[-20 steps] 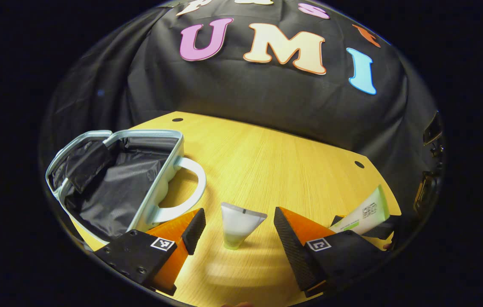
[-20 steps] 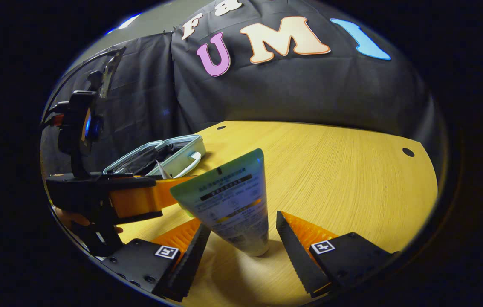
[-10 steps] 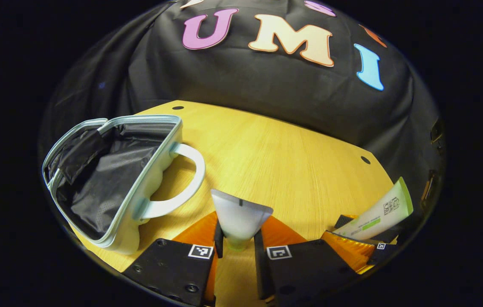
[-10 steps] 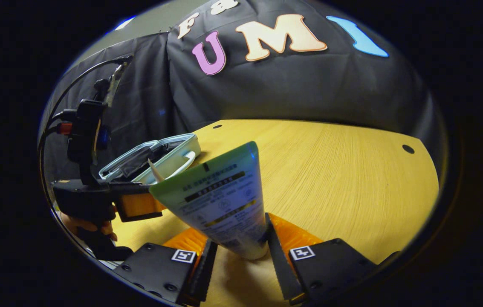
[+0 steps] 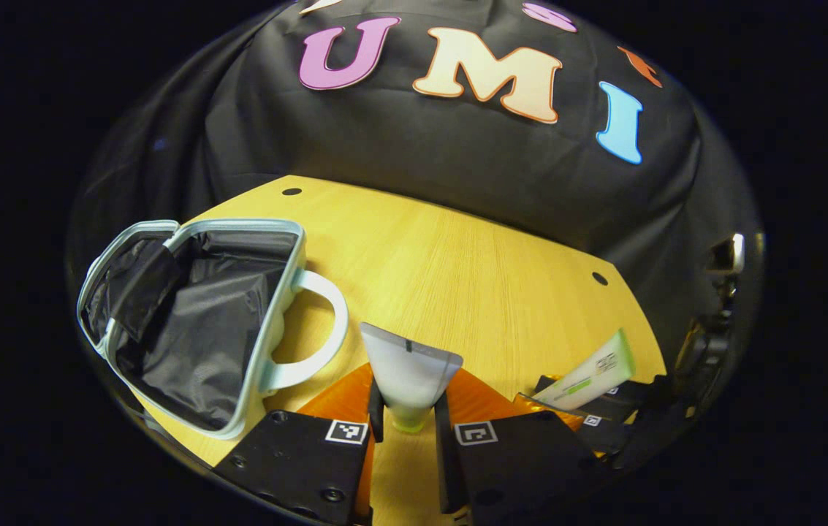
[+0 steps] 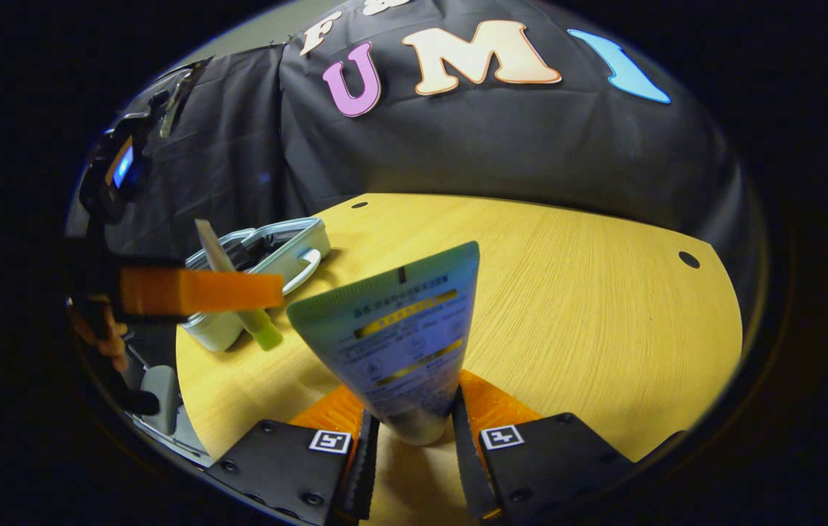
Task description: First open the suitcase, pack the skin care products into it, and then close the suitcase.
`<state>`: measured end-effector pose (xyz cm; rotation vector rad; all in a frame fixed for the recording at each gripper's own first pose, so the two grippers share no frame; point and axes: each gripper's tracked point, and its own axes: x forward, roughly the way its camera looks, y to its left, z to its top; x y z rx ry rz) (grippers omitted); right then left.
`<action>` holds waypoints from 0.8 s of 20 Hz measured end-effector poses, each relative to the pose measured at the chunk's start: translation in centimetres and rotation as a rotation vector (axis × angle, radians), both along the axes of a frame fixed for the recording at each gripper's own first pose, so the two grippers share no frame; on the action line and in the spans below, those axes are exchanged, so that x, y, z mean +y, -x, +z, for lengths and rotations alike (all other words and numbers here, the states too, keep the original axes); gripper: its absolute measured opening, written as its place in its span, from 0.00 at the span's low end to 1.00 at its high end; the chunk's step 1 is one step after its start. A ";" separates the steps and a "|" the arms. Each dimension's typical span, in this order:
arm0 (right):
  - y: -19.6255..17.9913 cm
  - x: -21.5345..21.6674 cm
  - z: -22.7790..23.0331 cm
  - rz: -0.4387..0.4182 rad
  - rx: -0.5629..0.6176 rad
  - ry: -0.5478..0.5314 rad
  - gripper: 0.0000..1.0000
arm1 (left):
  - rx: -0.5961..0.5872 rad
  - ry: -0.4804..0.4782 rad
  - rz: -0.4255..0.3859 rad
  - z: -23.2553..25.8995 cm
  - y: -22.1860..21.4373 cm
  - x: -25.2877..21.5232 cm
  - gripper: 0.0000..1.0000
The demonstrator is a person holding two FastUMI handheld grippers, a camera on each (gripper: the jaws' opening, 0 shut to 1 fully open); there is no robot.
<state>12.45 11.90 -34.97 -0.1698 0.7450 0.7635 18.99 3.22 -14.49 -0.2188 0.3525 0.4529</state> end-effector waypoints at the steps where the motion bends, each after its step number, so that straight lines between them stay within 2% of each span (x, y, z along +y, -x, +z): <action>1: 0.0 -0.1 0.0 -0.004 0.006 0.006 0.49 | -0.020 0.012 0.001 1.5 0.5 0.1 0.29; 5: -0.2 -0.6 0.1 -0.040 0.026 0.029 0.49 | -0.030 0.022 0.040 5.6 4.0 3.5 0.28; 6: -0.1 -0.7 0.1 -0.050 0.030 0.038 0.47 | -0.033 0.021 0.042 6.4 4.7 4.7 0.29; 7: 0.0 -0.8 0.1 -0.062 0.033 0.049 0.49 | -0.031 0.020 0.043 7.1 5.5 5.9 0.31; 8: 0.1 -0.9 0.1 -0.074 0.036 0.062 0.47 | -0.020 0.024 0.038 7.6 6.3 7.2 0.29; 9: 0.4 -0.9 0.1 -0.085 0.039 0.075 0.50 | 0.000 0.028 0.028 7.9 7.1 8.5 0.29; 11: 1.0 -0.8 0.2 -0.104 0.036 0.102 0.47 | 0.057 0.040 -0.002 7.6 8.4 11.0 0.29; 14: 2.0 -0.2 0.6 -0.152 0.036 0.163 0.47 | 0.172 0.046 -0.068 5.9 10.0 14.7 0.29; 15: 2.4 0.3 1.0 -0.166 0.035 0.166 0.50 | 0.203 0.052 -0.093 5.2 10.3 15.6 0.29; 16: 2.8 0.9 1.5 -0.184 0.035 0.170 0.47 | 0.239 0.064 -0.120 4.2 10.7 16.3 0.29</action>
